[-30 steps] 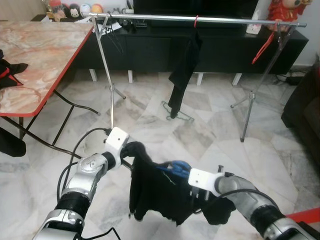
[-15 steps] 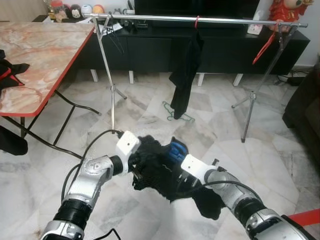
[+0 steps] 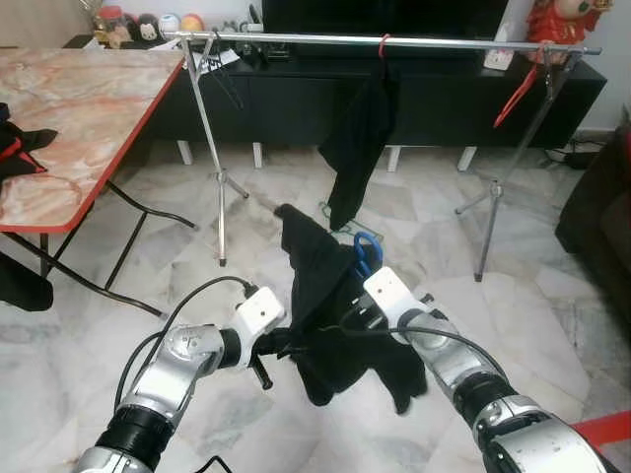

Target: Hang hanger

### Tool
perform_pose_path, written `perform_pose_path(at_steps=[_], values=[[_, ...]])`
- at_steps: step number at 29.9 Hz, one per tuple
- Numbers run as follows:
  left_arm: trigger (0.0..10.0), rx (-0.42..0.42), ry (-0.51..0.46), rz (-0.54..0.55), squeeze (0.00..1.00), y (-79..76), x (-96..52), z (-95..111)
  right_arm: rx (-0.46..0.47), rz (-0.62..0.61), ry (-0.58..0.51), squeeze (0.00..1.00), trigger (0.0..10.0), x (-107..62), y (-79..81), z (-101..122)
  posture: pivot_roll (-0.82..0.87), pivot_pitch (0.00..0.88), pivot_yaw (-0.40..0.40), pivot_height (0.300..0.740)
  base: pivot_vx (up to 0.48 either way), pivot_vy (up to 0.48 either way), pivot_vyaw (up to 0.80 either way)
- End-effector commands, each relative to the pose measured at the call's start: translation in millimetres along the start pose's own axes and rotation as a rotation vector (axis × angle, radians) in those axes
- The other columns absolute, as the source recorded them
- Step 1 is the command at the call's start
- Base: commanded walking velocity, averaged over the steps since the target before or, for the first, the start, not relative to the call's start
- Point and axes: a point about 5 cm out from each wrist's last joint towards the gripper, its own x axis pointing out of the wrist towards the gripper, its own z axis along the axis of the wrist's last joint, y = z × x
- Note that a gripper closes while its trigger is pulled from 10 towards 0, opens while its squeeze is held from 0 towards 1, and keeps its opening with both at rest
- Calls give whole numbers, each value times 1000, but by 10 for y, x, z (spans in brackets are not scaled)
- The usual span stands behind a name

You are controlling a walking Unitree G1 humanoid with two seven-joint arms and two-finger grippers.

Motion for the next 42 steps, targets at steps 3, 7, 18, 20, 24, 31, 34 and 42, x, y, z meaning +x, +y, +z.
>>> perform_pose_path(at_steps=[3,7,18,20,24,31,34,42], values=[[10000,5,38,1,0,-24,-2,-77,59,-20,-56,0,0,9,-80,121,-28,37,-37,740,0,0,0],[10000,1,25,26,1000,-13,6,-57,54,3,-82,0,0,9,-65,135,-27,37,-37,740,0,0,0],[10000,7,-5,45,1000,7,-32,-39,-9,47,-112,0,0,-46,-141,50,-30,51,-40,740,0,0,0],[10000,13,-23,72,1000,57,-83,-19,-57,92,-136,0,0,-70,-147,36,-29,57,-42,740,0,0,0],[10000,51,-86,111,1000,145,-181,74,-150,158,-133,0,0,-128,-181,-63,-29,57,-42,740,0,0,0],[10000,128,-236,164,1000,240,-308,365,-255,228,-150,0,0,-267,-328,-220,-31,69,-46,740,0,0,0],[10000,152,-281,89,1000,159,-334,444,-308,292,-179,0,0,-322,-333,-249,-40,71,-42,740,0,0,0],[10000,240,-216,-112,0,11,-340,441,-374,438,-264,0,0,-398,-232,-210,-44,85,-38,740,0,0,0]])
